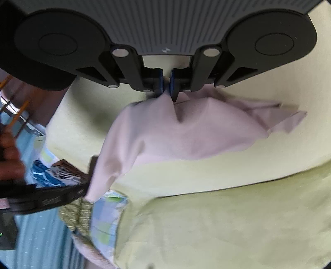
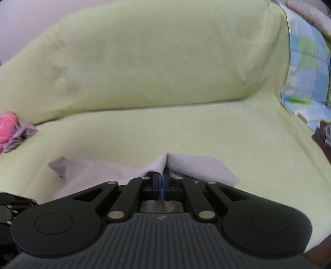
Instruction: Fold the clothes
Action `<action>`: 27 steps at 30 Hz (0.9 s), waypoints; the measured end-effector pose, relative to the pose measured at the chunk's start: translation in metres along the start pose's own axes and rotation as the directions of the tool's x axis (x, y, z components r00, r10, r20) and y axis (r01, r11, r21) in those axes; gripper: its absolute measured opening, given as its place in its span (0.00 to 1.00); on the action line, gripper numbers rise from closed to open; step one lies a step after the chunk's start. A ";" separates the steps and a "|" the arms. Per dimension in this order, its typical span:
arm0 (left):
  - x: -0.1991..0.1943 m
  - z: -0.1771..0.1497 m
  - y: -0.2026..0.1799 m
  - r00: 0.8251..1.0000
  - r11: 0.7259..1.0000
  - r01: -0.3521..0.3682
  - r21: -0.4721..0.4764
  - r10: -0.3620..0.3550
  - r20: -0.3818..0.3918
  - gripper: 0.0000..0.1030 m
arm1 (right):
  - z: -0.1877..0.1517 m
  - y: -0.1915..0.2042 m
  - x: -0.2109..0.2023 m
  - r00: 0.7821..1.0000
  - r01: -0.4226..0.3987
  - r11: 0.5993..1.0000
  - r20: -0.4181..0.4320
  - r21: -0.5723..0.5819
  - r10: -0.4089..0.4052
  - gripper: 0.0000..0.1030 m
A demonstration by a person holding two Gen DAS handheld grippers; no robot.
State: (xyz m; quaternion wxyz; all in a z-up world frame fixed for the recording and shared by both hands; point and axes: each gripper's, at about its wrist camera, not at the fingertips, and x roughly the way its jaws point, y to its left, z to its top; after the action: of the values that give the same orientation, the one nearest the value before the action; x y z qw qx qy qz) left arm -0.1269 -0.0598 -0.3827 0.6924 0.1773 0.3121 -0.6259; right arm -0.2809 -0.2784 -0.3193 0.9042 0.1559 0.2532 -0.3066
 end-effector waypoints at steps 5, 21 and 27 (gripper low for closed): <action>-0.017 0.013 -0.003 0.998 0.998 -0.062 0.024 0.062 0.017 0.39 | 0.007 -0.002 -0.031 0.997 -0.025 0.997 0.066 -0.069 0.029 0.00; 0.030 0.079 0.116 0.993 0.993 0.025 0.112 -0.012 -0.118 0.58 | -0.036 -0.053 -0.020 0.973 -0.163 0.986 -0.170 -0.011 0.159 0.31; 0.086 0.106 0.133 0.958 0.966 0.166 0.200 -0.109 -0.266 0.58 | -0.016 -0.077 0.022 0.973 -0.151 0.988 -0.184 -0.033 0.143 0.56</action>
State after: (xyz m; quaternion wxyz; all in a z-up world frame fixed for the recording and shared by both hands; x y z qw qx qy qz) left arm 0.0272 -0.1717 -0.3800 0.5775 0.3088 0.3382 -0.6758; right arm -0.3205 -0.3408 -0.3550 0.9011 0.1802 0.3291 -0.2175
